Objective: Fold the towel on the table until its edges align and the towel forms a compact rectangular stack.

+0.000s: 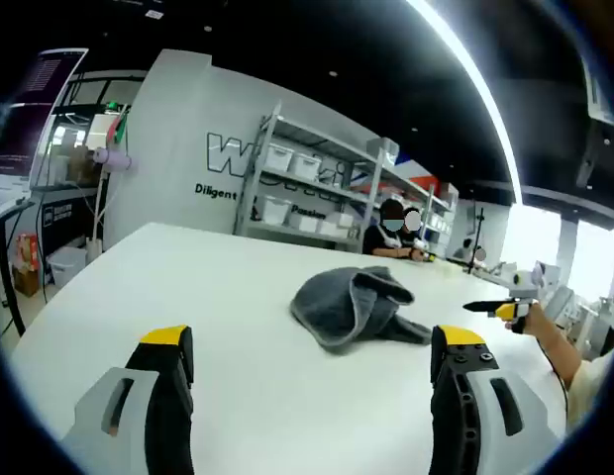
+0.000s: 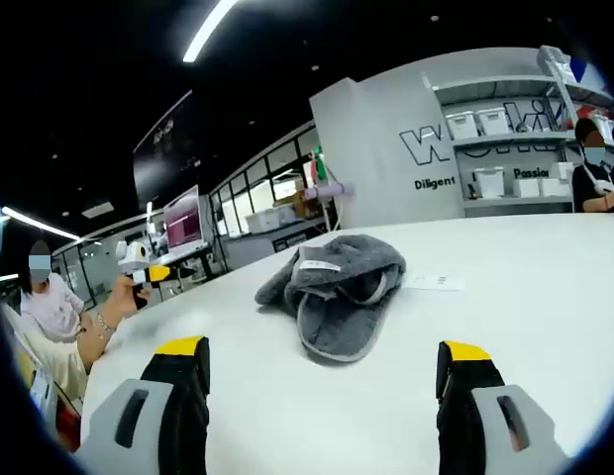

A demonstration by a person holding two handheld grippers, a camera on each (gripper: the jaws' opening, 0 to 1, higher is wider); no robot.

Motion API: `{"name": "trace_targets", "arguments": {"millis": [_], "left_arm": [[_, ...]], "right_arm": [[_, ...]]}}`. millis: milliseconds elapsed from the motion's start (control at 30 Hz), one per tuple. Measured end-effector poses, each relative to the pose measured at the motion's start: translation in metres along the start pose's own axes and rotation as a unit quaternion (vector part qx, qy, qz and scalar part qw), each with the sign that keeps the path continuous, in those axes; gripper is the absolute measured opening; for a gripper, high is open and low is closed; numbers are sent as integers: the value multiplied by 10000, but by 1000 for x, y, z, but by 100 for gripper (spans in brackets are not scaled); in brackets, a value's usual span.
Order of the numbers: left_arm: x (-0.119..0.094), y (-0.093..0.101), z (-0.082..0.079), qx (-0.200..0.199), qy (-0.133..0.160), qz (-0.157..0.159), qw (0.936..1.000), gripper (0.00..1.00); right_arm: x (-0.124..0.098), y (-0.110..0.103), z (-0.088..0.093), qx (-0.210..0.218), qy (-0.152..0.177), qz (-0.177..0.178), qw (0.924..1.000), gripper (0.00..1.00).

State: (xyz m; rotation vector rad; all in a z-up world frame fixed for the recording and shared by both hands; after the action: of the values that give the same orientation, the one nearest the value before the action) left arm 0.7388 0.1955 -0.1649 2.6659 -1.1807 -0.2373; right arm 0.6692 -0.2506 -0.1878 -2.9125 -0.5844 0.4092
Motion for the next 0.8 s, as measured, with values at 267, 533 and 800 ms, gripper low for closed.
{"name": "trace_targets", "arguments": {"millis": [267,533,800], "left_arm": [[0,-2,0,-8,-11,-8,10000,98],[1,-1,1,-7,-50,8,10000,98],[2,-1,3,-20,-89,25,10000,98]], "right_arm": [[0,-2,1,-11,-7,-9,10000,97],[1,-3,3,-19,-55,-15,10000,97],[3,-6,2,-43,-17,-119,9999,97]]}}
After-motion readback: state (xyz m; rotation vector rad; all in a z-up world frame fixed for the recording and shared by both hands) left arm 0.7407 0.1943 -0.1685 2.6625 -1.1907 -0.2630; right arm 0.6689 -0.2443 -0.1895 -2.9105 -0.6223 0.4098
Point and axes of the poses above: the point that each gripper's makers call its tool centre point, and the gripper's own axes: x roughly forward along the fingers, y roughly to its right, z roughly out of its underside, the point moved 6 cm from there along -x, roughly backward along the fingers, and after that the axes turned 11 degrees about z, right-handed, at the moved point
